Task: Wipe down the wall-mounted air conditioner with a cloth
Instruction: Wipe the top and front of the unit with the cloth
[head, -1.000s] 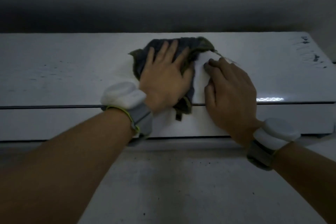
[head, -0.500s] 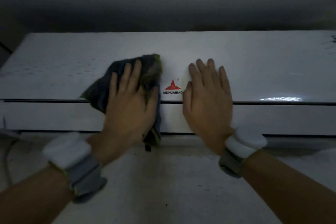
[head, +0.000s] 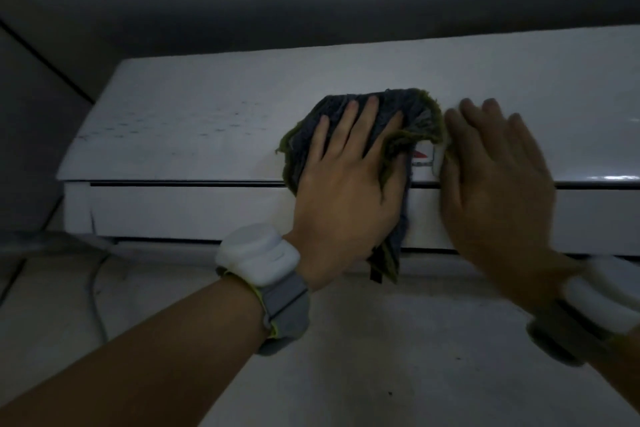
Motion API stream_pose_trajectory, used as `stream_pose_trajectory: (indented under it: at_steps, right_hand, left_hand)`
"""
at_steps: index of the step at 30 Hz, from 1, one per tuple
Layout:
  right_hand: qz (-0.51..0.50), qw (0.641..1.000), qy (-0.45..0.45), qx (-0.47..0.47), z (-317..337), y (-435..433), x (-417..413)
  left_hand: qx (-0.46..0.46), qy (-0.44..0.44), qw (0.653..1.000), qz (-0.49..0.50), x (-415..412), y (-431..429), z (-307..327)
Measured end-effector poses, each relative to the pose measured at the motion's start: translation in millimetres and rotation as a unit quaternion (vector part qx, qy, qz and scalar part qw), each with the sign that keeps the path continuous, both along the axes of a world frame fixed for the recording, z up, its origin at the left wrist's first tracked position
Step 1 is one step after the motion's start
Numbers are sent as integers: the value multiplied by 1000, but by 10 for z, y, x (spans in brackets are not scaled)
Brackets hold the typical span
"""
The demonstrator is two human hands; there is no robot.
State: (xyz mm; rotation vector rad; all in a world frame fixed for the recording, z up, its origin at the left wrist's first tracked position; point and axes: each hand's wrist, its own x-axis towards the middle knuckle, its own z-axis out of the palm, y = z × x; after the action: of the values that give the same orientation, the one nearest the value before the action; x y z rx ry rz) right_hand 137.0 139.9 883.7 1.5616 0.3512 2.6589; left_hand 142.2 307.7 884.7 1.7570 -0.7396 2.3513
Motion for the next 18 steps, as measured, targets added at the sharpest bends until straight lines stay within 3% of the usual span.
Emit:
stream_pose_trajectory:
  at_steps: [7,14,18]
  right_hand:
    - [13,998,-5,54,-165,291,99]
    - [-32,997,13,-65,-332,672,113]
    - [33,993,-21,-111,-58,757,21]
  left_hand:
    - [-30,-21,999,-1,216,918,-243]
    - [-62,-46,997,-13,229,989,-460]
    - [48,-30,998,30,140,686,-263]
